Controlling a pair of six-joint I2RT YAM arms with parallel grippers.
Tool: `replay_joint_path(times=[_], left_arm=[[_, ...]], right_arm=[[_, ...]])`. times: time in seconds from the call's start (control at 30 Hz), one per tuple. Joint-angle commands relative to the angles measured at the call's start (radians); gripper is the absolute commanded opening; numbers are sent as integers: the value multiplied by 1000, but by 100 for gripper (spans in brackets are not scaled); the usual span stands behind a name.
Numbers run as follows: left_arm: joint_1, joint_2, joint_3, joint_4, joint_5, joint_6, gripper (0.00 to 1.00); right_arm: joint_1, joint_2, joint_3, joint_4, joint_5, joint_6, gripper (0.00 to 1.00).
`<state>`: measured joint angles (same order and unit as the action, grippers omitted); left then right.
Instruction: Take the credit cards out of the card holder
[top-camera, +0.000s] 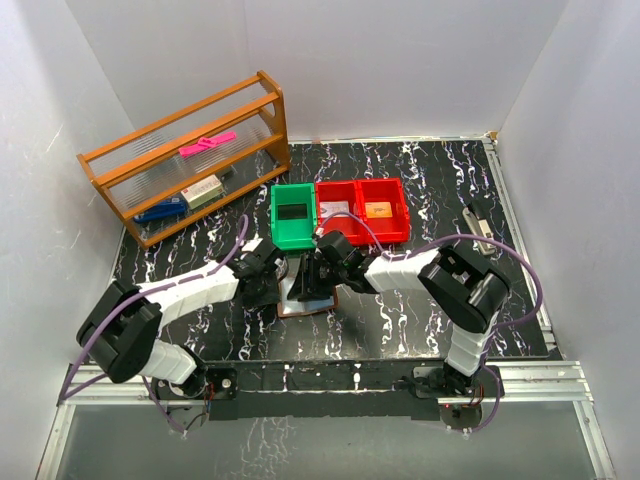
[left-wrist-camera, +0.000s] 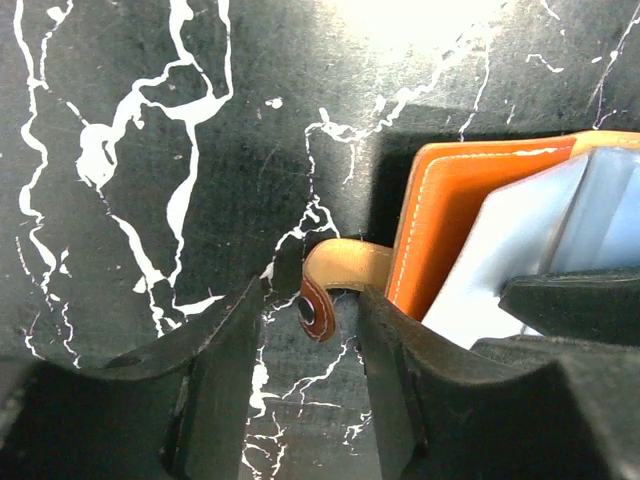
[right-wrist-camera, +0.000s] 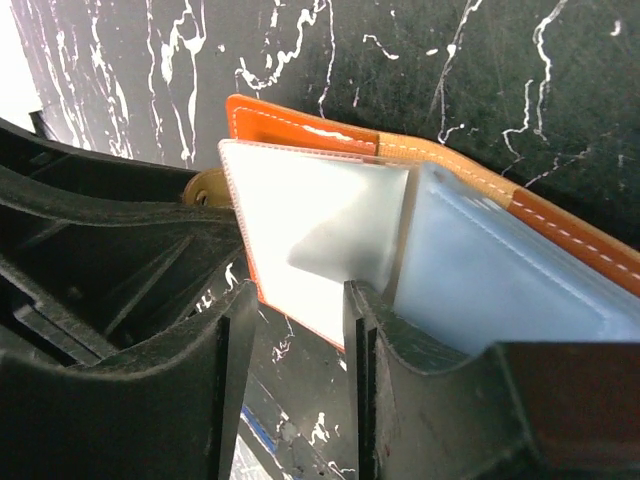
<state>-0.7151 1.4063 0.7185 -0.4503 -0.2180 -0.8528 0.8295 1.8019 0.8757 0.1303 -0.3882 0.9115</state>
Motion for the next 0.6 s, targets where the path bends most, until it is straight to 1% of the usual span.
replay_joint_path(times=[0.0, 0.07, 0.13, 0.17, 0.27, 0.37, 0.43, 0.57], left_arm=[[2, -69, 36, -49, -25, -21, 46], [2, -89, 40, -28, -17, -8, 52], [3, -104, 41, -1, -9, 5, 61], [3, -109, 38, 19, 2, 15, 65], [2, -102, 33, 60, 30, 33, 73], [2, -90, 34, 70, 41, 32, 76], [2, -99, 31, 69, 32, 18, 77], [2, -174, 22, 57, -19, -8, 77]], right_arm=[[2, -11, 11, -59, 88, -42, 35], [2, -3, 12, -77, 102, -40, 30], [2, -5, 3, -78, 114, -33, 27], [2, -9, -2, -74, 117, -28, 27], [2, -21, -13, -70, 132, -21, 26], [2, -22, -9, -78, 136, -23, 25], [2, -22, -9, -81, 139, -24, 25], [2, -21, -12, -83, 145, -21, 25]])
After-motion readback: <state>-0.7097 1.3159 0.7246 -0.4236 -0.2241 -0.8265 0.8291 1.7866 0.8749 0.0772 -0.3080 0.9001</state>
